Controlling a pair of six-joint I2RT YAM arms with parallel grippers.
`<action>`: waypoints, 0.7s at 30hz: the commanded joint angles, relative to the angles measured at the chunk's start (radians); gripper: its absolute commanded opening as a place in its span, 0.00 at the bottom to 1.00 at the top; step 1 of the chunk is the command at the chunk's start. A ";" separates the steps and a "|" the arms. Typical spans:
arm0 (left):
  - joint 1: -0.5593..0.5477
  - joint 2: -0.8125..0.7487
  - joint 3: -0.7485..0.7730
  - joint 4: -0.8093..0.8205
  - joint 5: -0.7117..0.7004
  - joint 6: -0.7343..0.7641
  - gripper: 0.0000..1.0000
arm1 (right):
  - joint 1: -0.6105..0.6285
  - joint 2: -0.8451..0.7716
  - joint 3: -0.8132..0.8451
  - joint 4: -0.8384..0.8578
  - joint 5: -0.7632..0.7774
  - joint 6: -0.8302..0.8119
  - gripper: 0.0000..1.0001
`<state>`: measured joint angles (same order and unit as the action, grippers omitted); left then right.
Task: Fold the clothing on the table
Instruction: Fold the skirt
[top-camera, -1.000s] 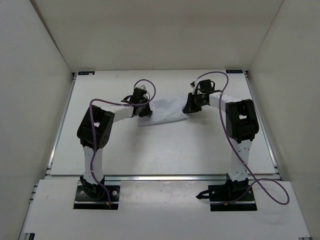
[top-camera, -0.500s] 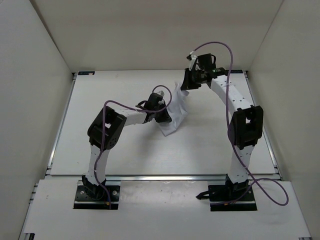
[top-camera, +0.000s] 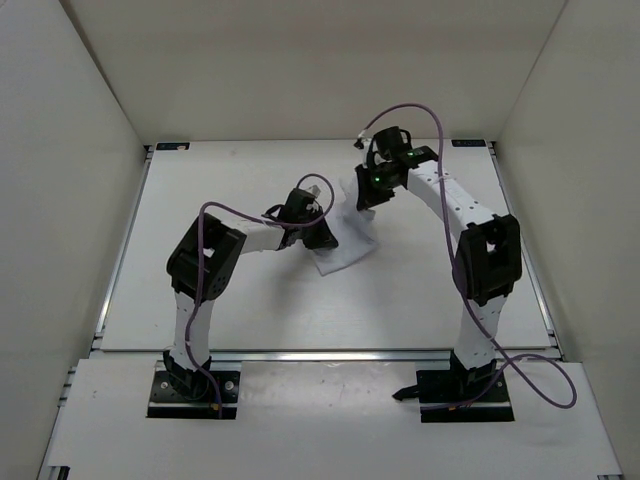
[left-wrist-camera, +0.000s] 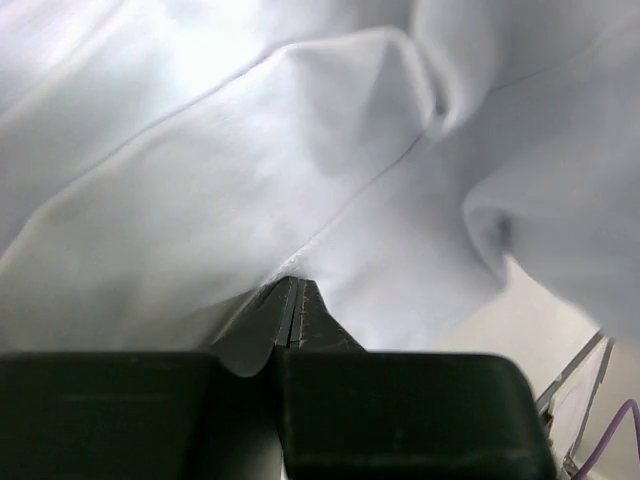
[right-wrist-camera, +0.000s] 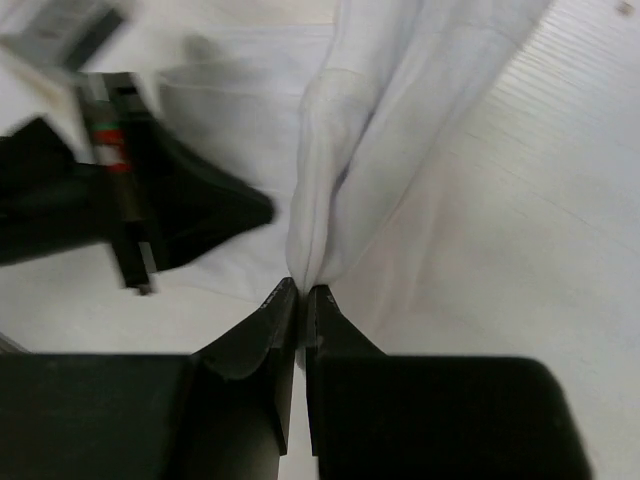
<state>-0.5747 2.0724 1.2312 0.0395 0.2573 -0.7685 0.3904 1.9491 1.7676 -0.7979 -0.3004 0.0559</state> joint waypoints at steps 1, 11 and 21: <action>0.045 -0.066 -0.081 -0.168 -0.047 0.060 0.00 | -0.090 -0.121 -0.049 0.023 0.018 -0.016 0.00; 0.084 -0.219 -0.236 -0.227 -0.061 0.080 0.00 | -0.205 -0.300 -0.350 0.107 -0.080 -0.007 0.00; 0.052 -0.264 -0.009 -0.266 -0.007 0.035 0.00 | -0.203 -0.503 -0.798 0.327 -0.244 0.156 0.00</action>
<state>-0.4953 1.8309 1.1255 -0.2203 0.2371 -0.7246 0.1844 1.5085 1.0344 -0.5877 -0.4763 0.1394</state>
